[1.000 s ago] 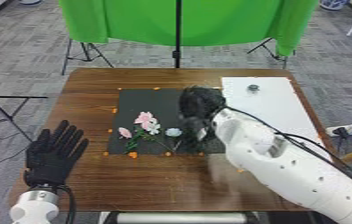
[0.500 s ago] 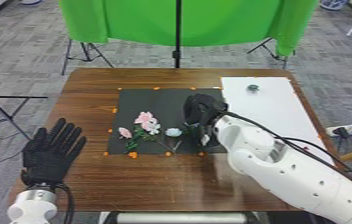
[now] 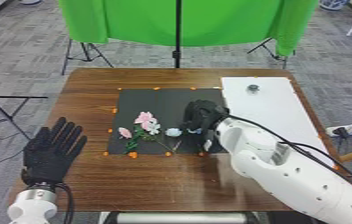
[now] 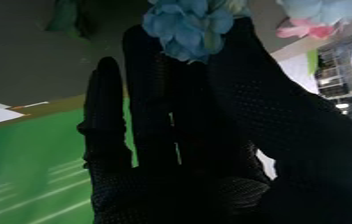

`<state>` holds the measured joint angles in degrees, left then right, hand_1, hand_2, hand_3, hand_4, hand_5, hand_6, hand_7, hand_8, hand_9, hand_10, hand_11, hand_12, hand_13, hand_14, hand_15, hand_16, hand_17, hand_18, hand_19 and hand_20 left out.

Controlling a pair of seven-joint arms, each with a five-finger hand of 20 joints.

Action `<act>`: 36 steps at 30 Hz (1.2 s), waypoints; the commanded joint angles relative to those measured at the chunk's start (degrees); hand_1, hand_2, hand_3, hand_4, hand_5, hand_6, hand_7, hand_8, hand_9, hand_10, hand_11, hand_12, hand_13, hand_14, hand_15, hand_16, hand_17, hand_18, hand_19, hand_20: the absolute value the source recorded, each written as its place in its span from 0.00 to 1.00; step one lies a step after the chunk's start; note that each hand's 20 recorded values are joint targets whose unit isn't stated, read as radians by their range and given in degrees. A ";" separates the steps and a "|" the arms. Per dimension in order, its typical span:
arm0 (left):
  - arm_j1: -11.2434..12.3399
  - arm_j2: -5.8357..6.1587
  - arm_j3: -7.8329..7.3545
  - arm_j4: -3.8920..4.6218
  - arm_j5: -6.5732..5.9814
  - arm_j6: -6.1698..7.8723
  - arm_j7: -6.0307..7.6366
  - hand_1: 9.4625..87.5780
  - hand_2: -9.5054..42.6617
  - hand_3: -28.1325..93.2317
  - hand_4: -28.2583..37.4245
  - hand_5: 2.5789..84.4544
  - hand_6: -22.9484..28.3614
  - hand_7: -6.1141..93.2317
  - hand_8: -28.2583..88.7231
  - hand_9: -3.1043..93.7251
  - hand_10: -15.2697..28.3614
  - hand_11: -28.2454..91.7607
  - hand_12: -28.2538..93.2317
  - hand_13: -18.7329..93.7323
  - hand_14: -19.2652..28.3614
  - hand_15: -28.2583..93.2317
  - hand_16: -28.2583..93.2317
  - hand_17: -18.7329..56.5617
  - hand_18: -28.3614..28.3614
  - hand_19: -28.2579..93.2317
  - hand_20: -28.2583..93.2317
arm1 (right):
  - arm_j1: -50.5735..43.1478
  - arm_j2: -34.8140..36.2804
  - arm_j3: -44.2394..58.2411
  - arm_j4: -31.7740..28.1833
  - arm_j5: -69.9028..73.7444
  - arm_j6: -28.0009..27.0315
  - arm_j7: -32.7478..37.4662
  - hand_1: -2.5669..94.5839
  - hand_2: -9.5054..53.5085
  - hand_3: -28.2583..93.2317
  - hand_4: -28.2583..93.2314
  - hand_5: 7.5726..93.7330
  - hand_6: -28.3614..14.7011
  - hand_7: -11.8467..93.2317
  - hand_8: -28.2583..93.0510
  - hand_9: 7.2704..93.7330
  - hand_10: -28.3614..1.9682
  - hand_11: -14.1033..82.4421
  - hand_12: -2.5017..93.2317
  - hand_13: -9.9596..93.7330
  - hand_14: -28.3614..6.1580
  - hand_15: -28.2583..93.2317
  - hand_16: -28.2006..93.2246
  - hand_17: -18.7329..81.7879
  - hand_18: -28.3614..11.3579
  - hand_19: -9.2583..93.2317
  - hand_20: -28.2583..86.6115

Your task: Arrange flowers

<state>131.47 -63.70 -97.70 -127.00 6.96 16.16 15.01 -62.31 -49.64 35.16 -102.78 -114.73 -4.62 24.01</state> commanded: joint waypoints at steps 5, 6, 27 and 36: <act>0.98 -0.40 -0.15 0.15 -1.39 -0.01 0.01 0.28 0.33 0.85 0.06 0.49 0.62 0.16 0.17 0.38 0.67 0.39 0.33 0.39 0.67 0.48 0.20 0.19 0.72 0.44 0.35 | -2.93 1.66 4.90 -1.99 -0.86 2.29 2.43 0.55 0.00 0.88 0.00 0.60 0.64 0.28 0.12 0.55 0.52 0.28 0.18 0.60 0.47 0.68 0.39 0.40 0.21 0.80 0.52; 1.13 -0.43 -0.11 0.06 -1.35 0.04 0.12 0.27 0.34 0.85 0.04 0.49 0.62 0.16 0.17 0.38 0.67 0.39 0.33 0.39 0.67 0.48 0.20 0.19 0.72 0.44 0.35 | -3.00 1.52 4.92 -2.10 -0.38 2.51 2.88 0.54 0.00 0.88 0.00 0.59 0.63 0.28 0.12 0.54 0.50 0.27 0.18 0.59 0.47 0.67 0.39 0.40 0.20 0.79 0.52; -0.10 -0.67 1.21 0.69 -0.87 -1.62 0.58 0.26 0.36 0.86 0.01 0.50 0.62 0.16 0.17 0.38 0.67 0.39 0.33 0.39 0.68 0.47 0.20 0.19 0.72 0.44 0.35 | 2.09 4.01 12.30 13.61 2.33 14.25 4.00 0.47 0.00 0.89 0.00 0.49 0.59 0.26 0.13 0.40 0.49 0.23 0.14 0.44 0.40 0.32 0.36 0.35 0.29 0.61 0.38; -1.48 0.05 1.96 1.15 -1.28 -1.30 0.63 0.25 0.38 0.86 0.01 0.49 0.62 0.16 0.17 0.38 0.67 0.38 0.33 0.39 0.68 0.47 0.21 0.19 0.72 0.44 0.35 | 9.12 0.92 8.18 27.02 3.40 5.30 1.53 0.50 0.00 0.90 0.00 0.38 0.63 0.28 0.12 0.30 0.59 0.23 0.12 0.37 0.44 0.29 0.37 0.33 0.36 0.52 0.35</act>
<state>131.10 -63.98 -96.77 -126.71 6.08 15.14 15.63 -57.43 -47.41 45.44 -82.15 -106.97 7.71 26.70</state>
